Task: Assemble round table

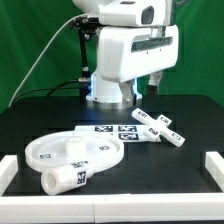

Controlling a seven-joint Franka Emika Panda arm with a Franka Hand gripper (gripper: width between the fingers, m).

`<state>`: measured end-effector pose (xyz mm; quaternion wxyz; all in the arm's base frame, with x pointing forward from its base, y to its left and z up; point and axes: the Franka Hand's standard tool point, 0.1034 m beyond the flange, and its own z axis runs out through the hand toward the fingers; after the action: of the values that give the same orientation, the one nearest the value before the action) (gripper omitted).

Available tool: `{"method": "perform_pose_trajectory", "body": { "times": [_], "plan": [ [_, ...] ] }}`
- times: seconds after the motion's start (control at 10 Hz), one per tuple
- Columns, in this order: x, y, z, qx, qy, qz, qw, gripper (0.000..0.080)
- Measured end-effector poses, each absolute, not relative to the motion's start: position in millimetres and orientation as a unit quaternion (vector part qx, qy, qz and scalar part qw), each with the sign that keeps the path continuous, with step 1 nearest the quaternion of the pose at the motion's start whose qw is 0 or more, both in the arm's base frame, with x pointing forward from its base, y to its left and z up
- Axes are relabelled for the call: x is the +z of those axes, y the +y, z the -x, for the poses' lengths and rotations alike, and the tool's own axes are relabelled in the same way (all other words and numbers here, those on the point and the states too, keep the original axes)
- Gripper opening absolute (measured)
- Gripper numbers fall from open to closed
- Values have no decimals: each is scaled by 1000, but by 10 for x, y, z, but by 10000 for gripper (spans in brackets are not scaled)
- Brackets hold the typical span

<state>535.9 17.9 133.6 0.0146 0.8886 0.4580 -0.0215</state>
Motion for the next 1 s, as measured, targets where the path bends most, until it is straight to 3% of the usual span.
{"method": "perform_pose_trajectory", "body": {
  "times": [0.5, 0.6, 0.9, 1.0],
  "plan": [
    [1324, 149, -5327, -18, 451, -892, 13, 650],
    [1296, 13, -5156, -14, 434, -901, 11, 650],
    [972, -603, -4663, -6, 439, -898, 2, 650],
    [907, -654, -4604, -10, 431, -902, -3, 650]
  ]
}}
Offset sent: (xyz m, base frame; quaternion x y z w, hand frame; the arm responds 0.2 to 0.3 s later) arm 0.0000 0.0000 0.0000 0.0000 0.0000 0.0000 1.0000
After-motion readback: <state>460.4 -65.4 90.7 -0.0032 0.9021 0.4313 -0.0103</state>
